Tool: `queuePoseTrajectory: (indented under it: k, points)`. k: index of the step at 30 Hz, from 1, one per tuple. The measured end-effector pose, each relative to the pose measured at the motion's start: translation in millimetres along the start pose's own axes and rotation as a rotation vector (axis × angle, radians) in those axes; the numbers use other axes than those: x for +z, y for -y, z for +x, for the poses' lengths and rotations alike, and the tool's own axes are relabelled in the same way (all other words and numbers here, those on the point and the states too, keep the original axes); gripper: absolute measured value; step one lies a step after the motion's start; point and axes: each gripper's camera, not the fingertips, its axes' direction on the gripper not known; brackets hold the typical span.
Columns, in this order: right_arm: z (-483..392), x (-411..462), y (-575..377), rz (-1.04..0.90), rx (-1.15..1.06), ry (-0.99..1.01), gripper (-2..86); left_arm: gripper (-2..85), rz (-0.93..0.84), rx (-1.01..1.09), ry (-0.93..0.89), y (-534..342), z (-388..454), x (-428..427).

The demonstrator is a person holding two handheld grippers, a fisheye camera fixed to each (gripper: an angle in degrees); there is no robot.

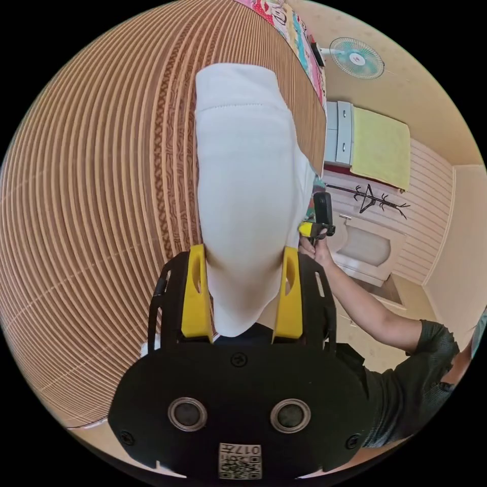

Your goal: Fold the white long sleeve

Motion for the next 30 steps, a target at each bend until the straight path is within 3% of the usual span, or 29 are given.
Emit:
queuePoseTrajectory:
  k: [6, 13, 22, 27, 30]
  points:
    - [16.8, -7.5, -26.7, -0.030, 0.015, 0.105, 16.0, 16.2, -0.016, -0.084, -0.058, -20.2, 2.1, 8.1]
    - [-42.6, 38.7, -62.3, -0.185, -0.123, 0.160, 14.8, 15.1, -0.010, -0.057, -0.141, -110.0, 8.9, -28.5]
    - [-205.4, 221.7, -47.5, -0.297, -0.315, 0.229, 14.8, 15.4, 0.198, -0.017, -0.055, -295.1, -4.5, -225.2]
    - [-282.2, 338.5, -24.0, -0.181, -0.260, 0.292, 14.4, 16.0, 0.327, -0.017, 0.170, -366.0, -8.7, -387.1]
    - [-298.4, 397.6, -8.7, -0.082, -0.183, 0.218, 13.5, 16.6, 0.418, -0.081, 0.255, -378.8, -34.6, -443.1]
